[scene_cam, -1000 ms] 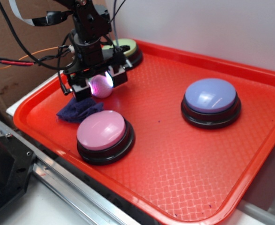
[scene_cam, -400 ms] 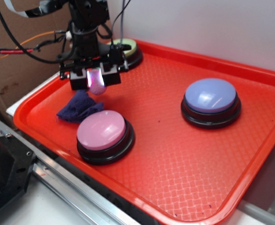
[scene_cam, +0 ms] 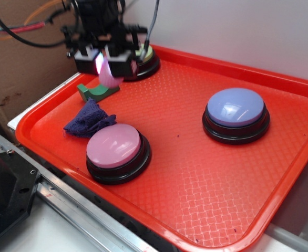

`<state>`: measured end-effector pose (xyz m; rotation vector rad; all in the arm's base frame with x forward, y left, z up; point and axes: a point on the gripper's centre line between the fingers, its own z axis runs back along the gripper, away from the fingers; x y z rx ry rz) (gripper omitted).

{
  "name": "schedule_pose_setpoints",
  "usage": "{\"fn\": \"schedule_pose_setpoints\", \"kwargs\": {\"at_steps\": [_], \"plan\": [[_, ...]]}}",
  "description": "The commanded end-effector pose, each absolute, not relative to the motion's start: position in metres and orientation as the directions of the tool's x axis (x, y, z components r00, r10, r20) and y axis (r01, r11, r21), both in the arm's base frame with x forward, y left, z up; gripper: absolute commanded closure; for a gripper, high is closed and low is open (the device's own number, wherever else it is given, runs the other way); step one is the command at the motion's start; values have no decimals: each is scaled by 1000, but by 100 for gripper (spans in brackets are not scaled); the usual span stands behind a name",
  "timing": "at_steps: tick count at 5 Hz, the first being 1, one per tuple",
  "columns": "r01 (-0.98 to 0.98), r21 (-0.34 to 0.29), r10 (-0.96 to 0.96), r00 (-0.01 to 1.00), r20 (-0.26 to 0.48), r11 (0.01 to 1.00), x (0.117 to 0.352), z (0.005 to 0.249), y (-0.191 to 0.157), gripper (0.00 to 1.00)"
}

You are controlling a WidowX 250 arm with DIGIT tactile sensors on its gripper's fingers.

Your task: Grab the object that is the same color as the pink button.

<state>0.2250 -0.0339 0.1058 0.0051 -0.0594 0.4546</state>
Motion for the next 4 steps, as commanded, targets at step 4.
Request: {"fn": "schedule_pose_setpoints", "kwargs": {"at_steps": [4], "plan": [[-446,-150,470,856,218,882,196,209,-7,100]]}}
